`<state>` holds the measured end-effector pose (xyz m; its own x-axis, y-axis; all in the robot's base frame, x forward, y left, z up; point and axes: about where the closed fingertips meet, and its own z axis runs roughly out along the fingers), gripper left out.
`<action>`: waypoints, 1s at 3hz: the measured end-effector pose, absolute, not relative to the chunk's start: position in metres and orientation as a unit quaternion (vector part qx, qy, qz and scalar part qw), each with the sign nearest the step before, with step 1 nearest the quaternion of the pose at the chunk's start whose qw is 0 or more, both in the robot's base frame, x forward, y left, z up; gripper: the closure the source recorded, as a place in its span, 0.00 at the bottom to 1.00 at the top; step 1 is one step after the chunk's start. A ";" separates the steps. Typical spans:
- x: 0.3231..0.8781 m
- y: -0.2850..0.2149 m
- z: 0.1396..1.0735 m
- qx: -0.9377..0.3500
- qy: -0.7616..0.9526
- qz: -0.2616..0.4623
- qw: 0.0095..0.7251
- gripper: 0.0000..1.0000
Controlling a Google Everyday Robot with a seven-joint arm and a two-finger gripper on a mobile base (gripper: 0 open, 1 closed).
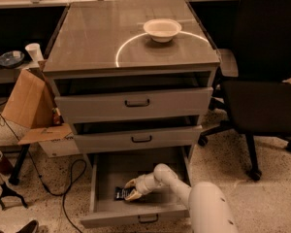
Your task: Pick rxbar blueberry from bottom drawer and place on counter
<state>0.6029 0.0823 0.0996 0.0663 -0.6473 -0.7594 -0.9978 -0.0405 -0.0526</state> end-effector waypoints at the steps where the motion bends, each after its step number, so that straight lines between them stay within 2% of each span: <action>1: 0.603 0.082 0.101 -0.662 0.621 0.285 0.307 0.97; 3: 0.598 0.073 0.102 -0.644 0.619 0.296 0.339 1.00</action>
Offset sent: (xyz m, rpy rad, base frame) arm 0.0007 -0.0180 -0.0078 0.0734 -0.0136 -0.0555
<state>0.5980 0.0734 0.1015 0.0592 -0.5957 -0.8011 -0.9975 -0.0050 -0.0700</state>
